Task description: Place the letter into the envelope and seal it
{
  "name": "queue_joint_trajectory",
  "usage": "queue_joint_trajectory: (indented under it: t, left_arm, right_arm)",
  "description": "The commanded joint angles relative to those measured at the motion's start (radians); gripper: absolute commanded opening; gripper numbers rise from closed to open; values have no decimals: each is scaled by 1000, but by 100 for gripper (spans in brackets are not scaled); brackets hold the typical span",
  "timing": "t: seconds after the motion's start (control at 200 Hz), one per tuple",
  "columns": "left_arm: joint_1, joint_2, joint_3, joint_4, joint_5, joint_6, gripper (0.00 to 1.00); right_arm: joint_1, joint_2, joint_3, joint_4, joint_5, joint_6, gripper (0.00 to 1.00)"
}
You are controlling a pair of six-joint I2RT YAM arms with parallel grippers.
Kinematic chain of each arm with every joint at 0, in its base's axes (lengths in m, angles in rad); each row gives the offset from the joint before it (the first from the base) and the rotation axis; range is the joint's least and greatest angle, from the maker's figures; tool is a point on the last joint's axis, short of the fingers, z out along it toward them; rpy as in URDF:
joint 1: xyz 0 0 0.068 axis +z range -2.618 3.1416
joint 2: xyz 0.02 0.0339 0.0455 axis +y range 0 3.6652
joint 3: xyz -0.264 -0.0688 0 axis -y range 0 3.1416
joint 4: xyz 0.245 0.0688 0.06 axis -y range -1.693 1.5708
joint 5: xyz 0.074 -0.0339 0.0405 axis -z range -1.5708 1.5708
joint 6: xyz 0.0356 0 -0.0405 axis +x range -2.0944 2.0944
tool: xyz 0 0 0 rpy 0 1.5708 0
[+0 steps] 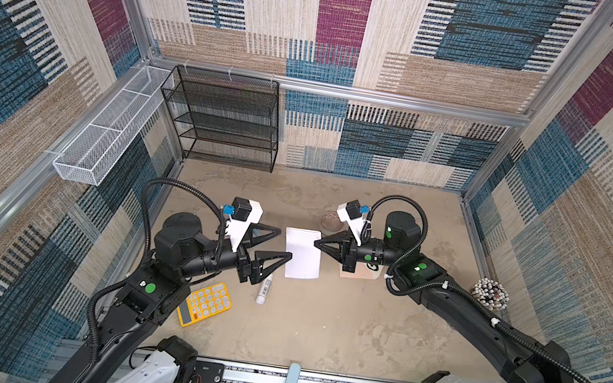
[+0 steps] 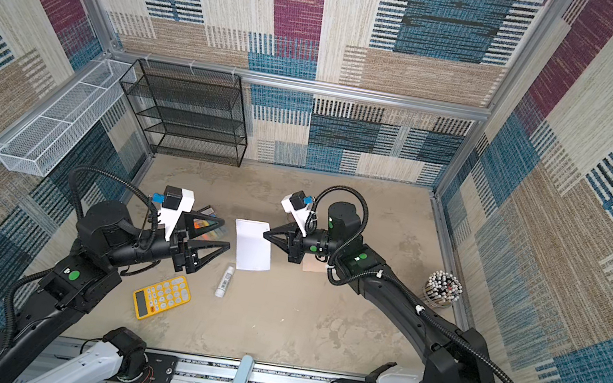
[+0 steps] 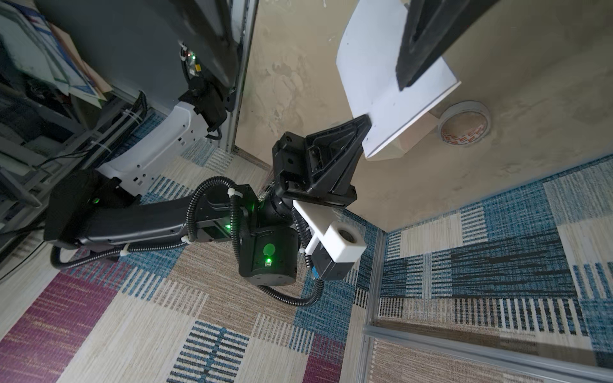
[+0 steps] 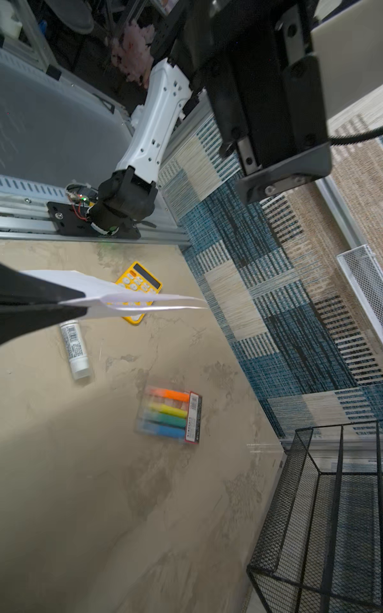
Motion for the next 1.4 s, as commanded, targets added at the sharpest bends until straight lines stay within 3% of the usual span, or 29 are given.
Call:
queue_joint_trajectory:
  t: [0.0, 0.306, 0.476, 0.882, 1.393]
  left_arm:
    - [0, -2, 23, -142, -10, 185, 78]
    - [-4, -22, -67, -64, 53, 247, 74]
    - [-21, 6, -74, -33, 95, 229, 74]
    - [-96, 84, -82, -22, 66, 264, 68]
    - [-200, 152, -74, -22, -34, 311, 34]
  right_arm:
    - [21, -28, -14, -60, 22, -240, 0]
    - [69, -70, -10, -144, -16, -505, 0]
    - [94, -62, -1, -176, -16, -525, 0]
    - [136, -35, 12, -197, -51, -508, 0]
    - [144, -33, 7, -207, -59, -508, 0]
